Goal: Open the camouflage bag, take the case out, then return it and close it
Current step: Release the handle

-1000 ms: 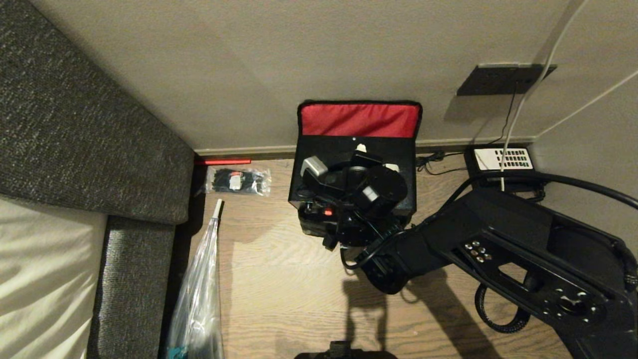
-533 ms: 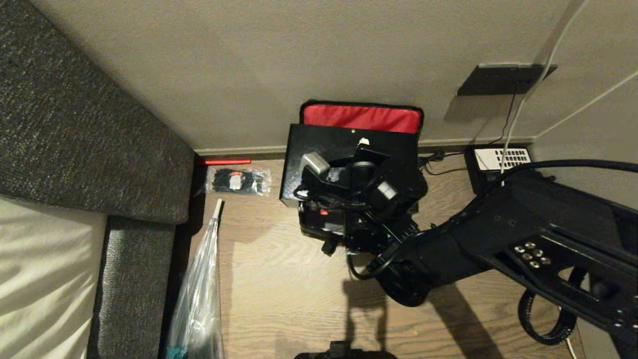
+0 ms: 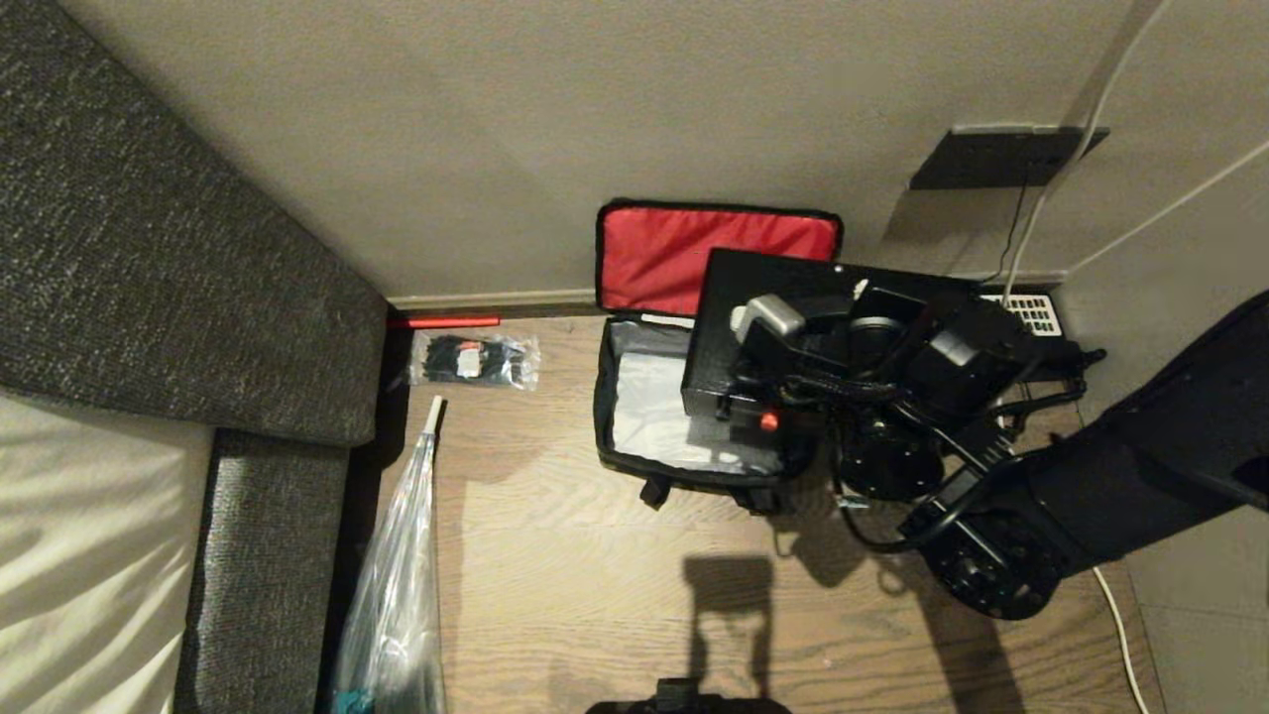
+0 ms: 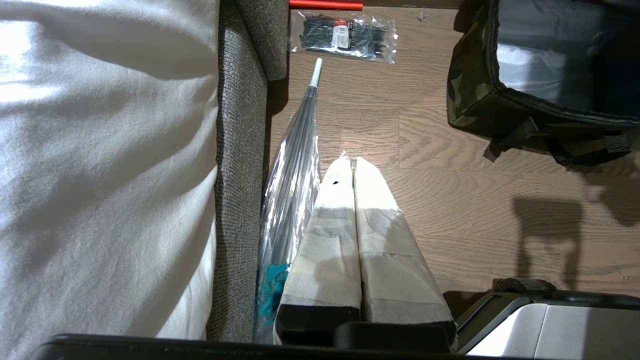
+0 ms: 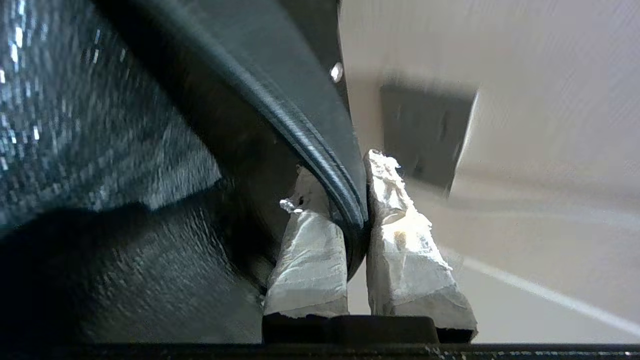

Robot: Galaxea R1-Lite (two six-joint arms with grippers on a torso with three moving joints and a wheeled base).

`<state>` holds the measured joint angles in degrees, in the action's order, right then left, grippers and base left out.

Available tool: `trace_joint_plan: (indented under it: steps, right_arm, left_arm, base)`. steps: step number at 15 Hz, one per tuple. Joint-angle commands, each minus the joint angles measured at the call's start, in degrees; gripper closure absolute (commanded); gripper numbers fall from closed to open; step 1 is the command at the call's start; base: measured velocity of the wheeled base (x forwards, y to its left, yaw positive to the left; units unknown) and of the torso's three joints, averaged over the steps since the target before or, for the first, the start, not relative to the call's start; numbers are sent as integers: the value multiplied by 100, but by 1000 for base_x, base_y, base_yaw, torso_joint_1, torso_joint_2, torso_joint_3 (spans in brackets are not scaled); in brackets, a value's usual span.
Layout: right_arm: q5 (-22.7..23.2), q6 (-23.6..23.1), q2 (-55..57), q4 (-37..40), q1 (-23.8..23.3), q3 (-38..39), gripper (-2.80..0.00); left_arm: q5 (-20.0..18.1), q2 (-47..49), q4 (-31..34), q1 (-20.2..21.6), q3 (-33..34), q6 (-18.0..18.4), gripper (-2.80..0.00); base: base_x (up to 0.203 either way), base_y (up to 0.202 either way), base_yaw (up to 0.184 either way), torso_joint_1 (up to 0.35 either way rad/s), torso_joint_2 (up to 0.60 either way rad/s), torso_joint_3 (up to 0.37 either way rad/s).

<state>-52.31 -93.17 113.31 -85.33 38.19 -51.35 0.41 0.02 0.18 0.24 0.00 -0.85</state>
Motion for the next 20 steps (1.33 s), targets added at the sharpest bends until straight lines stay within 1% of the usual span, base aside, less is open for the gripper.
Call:
trace_joint_plan:
  steps: [1,3,5,7,9,11,14,17,20]
  right_arm:
    - [-50,171,-618,8,-609,641,0]
    - [-30,427,-825,37,-1223,1016,0]
    - [-12,675,-926,55,-1780,1212,0]
    - [0,901,-930,58,-2228,1352,0]
    - [-2,1193,-787,67,-2545,1463,0]
    - [-7,1388,-569,54,-2756,1508,0]
    - [-7,1698,-148,46,-2950,1506,0]
    - [-7,2041,412,-7,-2980,1411,0]
    - [-7,2419,1088,-31,-2976,1137,0]
  left_arm:
    - [2,-2,-1,2,18,-3,0]
    - [2,-2,-1,2,18,-3,0]
    - [2,-2,-1,2,18,-3,0]
    - [2,-2,-1,2,18,-3,0]
    - [2,-2,-1,2,18,-3,0]
    - [2,-2,-1,2,18,-3,0]
    - [2,-2,-1,2,18,-3,0]
    - [2,-2,-1,2,18,-3,0]
    - [2,-8,-1,2,18,-3,0]
  base:
    - [0,0,0,0,0,0]
    - [0,0,0,0,0,0]
    - [0,0,0,0,0,0]
    - [0,0,0,0,0,0]
    - [0,0,0,0,0,0]
    - [0,0,0,0,0,0]
    - [0,0,0,0,0,0]
    - [0,0,0,0,0,0]
    - [0,0,0,0,0,0]
